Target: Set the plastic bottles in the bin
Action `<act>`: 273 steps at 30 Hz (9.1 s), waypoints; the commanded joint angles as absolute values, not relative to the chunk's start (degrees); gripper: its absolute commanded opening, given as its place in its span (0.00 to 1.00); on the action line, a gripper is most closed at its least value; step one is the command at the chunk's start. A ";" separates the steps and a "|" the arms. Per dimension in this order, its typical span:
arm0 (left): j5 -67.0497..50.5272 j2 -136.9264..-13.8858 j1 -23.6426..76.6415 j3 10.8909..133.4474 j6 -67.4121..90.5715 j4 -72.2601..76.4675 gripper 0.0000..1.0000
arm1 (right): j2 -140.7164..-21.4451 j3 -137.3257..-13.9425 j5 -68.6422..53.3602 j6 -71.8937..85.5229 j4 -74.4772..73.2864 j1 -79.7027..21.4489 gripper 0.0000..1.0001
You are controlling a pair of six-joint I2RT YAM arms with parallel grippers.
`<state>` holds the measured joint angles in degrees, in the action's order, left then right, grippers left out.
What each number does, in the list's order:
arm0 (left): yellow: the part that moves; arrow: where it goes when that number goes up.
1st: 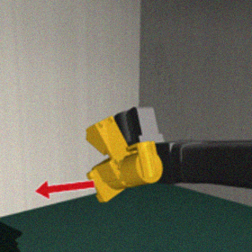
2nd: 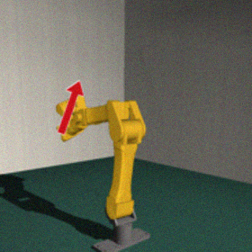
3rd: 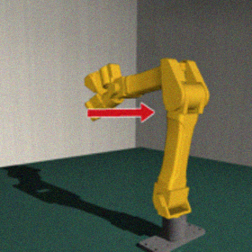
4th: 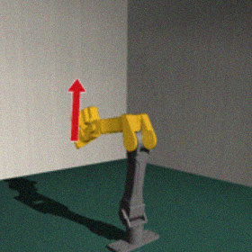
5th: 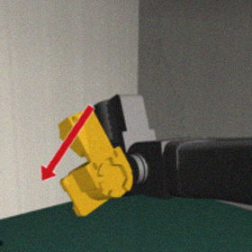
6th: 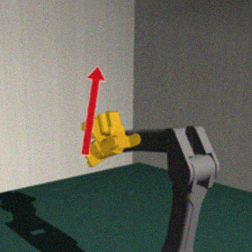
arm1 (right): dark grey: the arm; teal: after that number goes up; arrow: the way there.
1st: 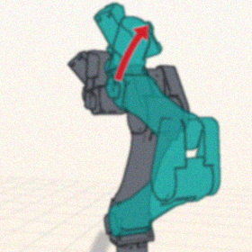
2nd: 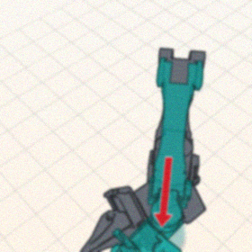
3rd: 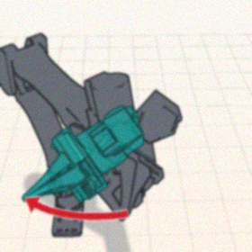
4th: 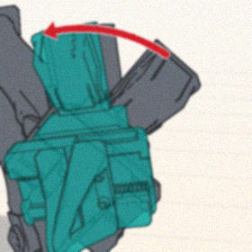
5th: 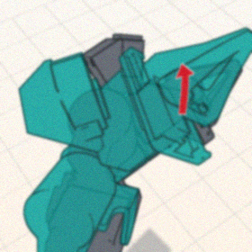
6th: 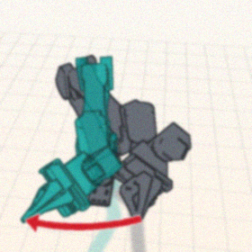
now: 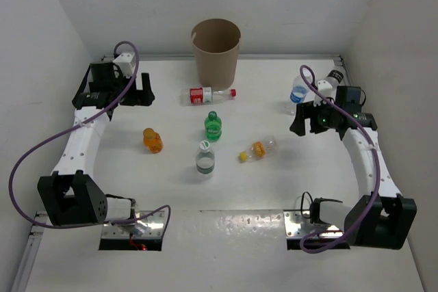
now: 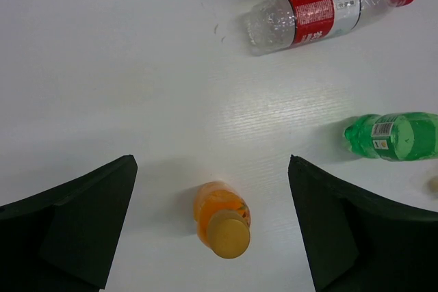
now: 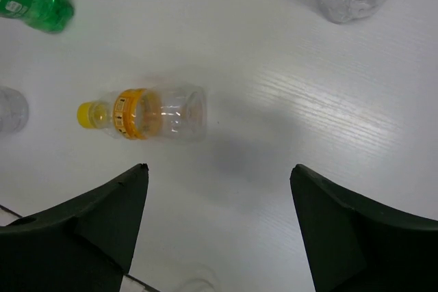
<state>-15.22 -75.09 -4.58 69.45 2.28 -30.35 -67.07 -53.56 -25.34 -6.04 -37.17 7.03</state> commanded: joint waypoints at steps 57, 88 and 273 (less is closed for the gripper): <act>-23.29 -79.37 -8.61 74.18 -3.52 -29.00 1.00 | -96.84 -83.81 -14.42 -1.76 -14.32 3.07 0.79; -20.65 -82.01 -9.67 73.13 -4.04 -29.53 1.00 | -137.39 -113.66 -0.18 1.14 -21.12 3.51 0.81; -9.06 -103.69 24.00 128.13 -8.79 -13.97 0.06 | -61.17 -44.82 -37.44 9.93 -2.81 8.17 0.84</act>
